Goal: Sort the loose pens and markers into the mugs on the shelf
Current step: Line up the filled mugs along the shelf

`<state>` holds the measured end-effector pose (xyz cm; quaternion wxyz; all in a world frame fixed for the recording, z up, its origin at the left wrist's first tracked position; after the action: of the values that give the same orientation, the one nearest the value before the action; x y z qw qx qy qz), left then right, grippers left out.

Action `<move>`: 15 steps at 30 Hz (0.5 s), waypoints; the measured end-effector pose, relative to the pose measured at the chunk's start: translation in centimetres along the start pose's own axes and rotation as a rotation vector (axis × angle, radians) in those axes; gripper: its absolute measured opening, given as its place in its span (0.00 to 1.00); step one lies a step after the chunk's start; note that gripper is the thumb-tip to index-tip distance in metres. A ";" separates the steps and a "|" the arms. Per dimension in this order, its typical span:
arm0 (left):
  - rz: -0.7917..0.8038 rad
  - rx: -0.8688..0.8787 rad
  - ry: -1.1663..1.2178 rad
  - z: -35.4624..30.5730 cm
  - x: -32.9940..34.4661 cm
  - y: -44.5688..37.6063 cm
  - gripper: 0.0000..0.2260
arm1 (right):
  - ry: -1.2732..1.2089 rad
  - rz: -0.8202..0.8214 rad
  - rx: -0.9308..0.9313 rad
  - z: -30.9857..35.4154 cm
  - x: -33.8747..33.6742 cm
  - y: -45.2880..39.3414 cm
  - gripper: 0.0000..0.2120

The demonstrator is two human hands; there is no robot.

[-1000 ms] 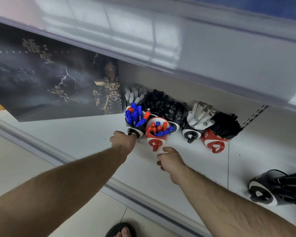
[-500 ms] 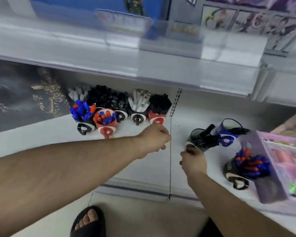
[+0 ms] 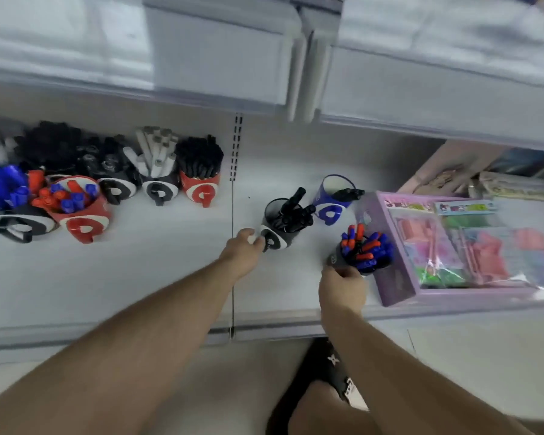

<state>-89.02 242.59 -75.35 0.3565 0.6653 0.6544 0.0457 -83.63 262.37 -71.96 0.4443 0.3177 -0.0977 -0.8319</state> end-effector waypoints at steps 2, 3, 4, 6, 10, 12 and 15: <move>0.023 -0.036 -0.006 -0.6 2.5 -1.3 0.24 | -0.016 -0.112 0.021 -0.6 -2.5 -1.5 0.01; 0.021 -0.049 0.005 -0.9 3.5 -1.8 0.24 | -0.035 -0.165 0.066 -0.8 -3.4 -2.2 0.05; 0.012 -0.074 0.037 -1.0 4.4 -2.2 0.23 | -0.061 -0.196 0.128 -1.3 -4.0 -2.9 0.11; -0.019 -0.122 0.093 -0.8 5.5 -2.9 0.22 | -0.113 -0.198 0.233 -1.7 -4.9 -3.7 0.23; -0.047 -0.103 0.110 -0.7 5.5 -3.5 0.18 | -0.115 0.019 0.296 -3.1 -4.8 -5.1 0.13; 0.037 -0.115 0.296 -0.9 6.0 -3.0 0.15 | -0.115 0.099 0.267 -3.9 -5.2 -5.7 0.12; 0.084 -0.114 0.451 -0.5 6.3 -2.5 0.13 | -0.069 0.185 0.193 -4.5 -5.4 -6.3 0.14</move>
<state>-90.50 248.18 -78.86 0.2360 0.6438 0.6855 0.2447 -82.96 270.96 -75.90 0.4827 0.3198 -0.2215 -0.7847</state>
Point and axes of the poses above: each hand's wrist, its own y-axis away from the middle knuckle, its own x-axis out of the palm, z = x × y, the point moved 3 cm from there along -y, towards the middle knuckle, and after that the axes turned 2 degrees about z, right-handed, at the moved point
